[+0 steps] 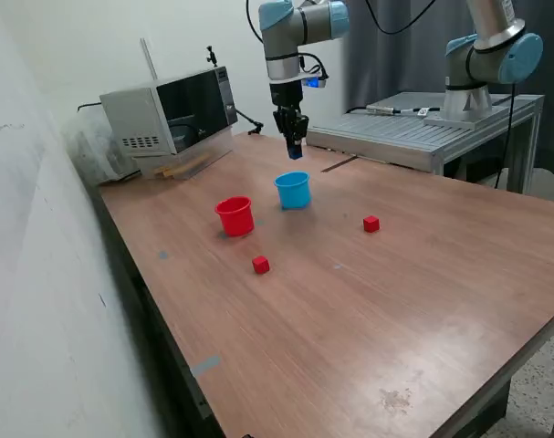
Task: Place red objects in the red bin, and blue objects in the blue bin.
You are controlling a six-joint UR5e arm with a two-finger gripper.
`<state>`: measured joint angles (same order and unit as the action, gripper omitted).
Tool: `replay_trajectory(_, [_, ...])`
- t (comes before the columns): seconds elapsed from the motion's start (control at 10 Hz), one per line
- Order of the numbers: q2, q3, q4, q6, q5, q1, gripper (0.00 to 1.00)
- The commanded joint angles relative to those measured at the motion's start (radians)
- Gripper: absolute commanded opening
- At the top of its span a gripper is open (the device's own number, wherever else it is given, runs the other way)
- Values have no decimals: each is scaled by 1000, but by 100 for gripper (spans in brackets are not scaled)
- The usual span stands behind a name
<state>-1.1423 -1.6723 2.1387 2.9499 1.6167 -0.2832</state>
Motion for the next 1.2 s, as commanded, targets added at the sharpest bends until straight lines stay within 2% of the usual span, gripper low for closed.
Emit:
replay_trajectory(0.0, [1,-3,4,0,0,-2,0])
replay_trajectory(0.3, [1,-4,13,0,3,-13,0])
replay_trajectory(0.4, [1,-4,18,0,3,-13,100])
replay_trajectory(1.0, [-4,2,9,-2,3,-10,100])
replay_trajectory(1.1, [-32,2,-5,-3,3,2,100])
